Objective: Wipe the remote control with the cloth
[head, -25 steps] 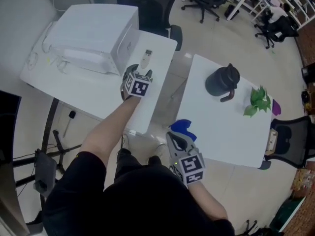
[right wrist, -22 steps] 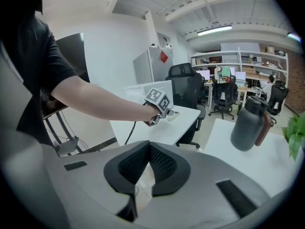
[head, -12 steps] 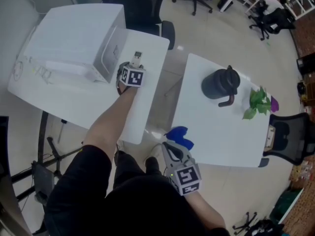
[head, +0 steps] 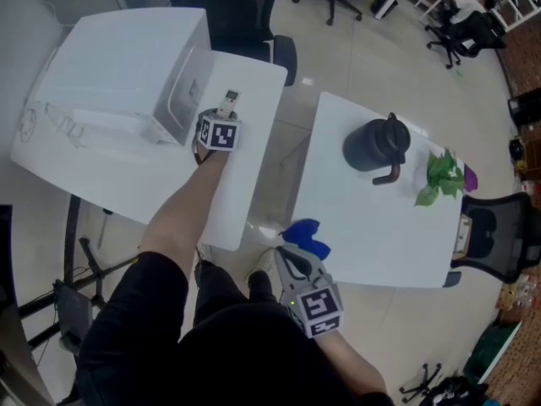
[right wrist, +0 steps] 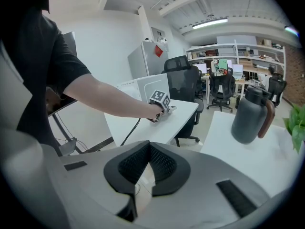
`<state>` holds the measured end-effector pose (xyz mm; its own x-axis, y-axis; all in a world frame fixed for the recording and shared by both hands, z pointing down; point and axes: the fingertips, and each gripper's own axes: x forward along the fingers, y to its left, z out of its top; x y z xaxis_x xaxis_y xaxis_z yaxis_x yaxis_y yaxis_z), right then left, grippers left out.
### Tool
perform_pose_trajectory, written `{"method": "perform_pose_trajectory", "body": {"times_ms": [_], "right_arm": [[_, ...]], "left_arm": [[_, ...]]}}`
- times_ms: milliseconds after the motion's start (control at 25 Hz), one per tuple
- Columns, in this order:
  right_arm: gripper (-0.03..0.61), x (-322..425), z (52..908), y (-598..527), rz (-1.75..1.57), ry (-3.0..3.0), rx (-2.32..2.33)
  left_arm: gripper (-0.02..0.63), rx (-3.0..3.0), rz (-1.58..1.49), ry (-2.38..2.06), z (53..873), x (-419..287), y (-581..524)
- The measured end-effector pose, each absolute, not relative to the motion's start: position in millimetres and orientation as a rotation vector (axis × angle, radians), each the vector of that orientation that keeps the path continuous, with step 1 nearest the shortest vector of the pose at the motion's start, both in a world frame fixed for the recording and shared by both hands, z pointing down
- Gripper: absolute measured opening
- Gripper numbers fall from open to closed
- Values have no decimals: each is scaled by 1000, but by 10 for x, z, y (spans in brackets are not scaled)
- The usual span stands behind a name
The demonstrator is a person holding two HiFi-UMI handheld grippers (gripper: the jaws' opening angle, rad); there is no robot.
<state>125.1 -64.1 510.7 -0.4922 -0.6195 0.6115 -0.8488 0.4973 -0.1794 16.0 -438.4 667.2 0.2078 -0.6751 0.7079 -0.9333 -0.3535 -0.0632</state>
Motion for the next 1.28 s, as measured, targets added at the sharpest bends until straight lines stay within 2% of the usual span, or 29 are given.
{"method": "perform_pose_trajectory", "body": {"times_ms": [360,960,1280], "right_arm": [[9,1284,4945,-625,620,-2293,1226],[9,1491,5058,-385,550,-2290,1173],[9,1822,5466,-359,502,-2109,1248]], "left_arm": [[199,2272,829,-1526,6251,166,-3948],[198,2528,717,-1362,5437,51,-1561],[198,2644,719,-1252,5088,-32,-898]]}}
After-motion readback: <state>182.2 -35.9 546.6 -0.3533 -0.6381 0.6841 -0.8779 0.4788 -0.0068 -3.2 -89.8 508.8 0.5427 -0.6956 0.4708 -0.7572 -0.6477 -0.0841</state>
